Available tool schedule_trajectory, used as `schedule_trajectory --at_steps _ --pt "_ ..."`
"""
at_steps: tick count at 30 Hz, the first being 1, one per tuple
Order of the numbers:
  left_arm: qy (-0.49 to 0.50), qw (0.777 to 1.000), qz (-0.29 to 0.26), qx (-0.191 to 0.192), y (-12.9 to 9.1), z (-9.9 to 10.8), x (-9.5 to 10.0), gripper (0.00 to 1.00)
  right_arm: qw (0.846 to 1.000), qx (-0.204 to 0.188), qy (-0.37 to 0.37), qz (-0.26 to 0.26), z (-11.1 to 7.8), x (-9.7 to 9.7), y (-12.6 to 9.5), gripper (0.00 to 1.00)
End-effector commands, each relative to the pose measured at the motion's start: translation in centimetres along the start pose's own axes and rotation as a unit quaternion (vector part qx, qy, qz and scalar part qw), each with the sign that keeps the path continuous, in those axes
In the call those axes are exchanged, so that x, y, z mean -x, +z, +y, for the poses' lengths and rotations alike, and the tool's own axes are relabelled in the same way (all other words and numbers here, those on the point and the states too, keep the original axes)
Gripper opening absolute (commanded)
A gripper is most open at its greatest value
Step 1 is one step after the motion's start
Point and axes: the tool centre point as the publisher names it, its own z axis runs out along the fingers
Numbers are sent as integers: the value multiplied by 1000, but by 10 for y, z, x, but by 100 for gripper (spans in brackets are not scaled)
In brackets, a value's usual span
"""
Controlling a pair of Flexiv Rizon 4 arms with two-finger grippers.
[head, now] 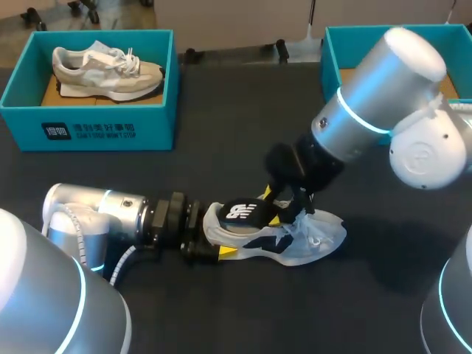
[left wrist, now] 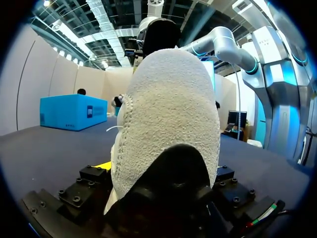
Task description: Take the shoe out of the shoebox, open the shoe tongue, remove and reinsert the insole, then place the shoe into the shoebox
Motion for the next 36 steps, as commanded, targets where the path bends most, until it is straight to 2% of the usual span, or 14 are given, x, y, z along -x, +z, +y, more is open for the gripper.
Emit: schedule_trajectory --at_steps 1,7,9,10,12,13,17,24,26,33,36 --pt "0 1000 -1 -1 0 1 0 0 998 -46 1 30 11 9 -2 49" --pt "0 1000 -1 -1 0 1 0 0 994 -88 18 55 16 12 -6 51" --pt "0 1000 -1 -1 0 1 0 0 992 -103 21 63 17 14 -7 63" --pt "0 1000 -1 -1 0 1 0 0 991 -108 25 70 17 16 -6 65" --pt "0 1000 -1 -1 0 1 0 0 990 -116 29 81 17 18 -6 63" --pt "0 1000 -1 -1 0 1 0 0 989 -120 29 86 17 19 -6 57" --pt "0 1000 -1 -1 0 1 0 0 983 -141 34 115 18 21 -3 50" --pt "0 1000 -1 -1 0 1 0 0 969 -182 54 156 14 23 0 48" --pt "0 1000 -1 -1 0 1 0 0 969 -183 57 158 13 23 0 48" --pt "0 1000 -1 -1 0 1 0 0 966 -189 62 166 11 24 -3 35" --pt "0 1000 -1 -1 0 1 0 0 965 -189 57 175 13 24 -2 35"
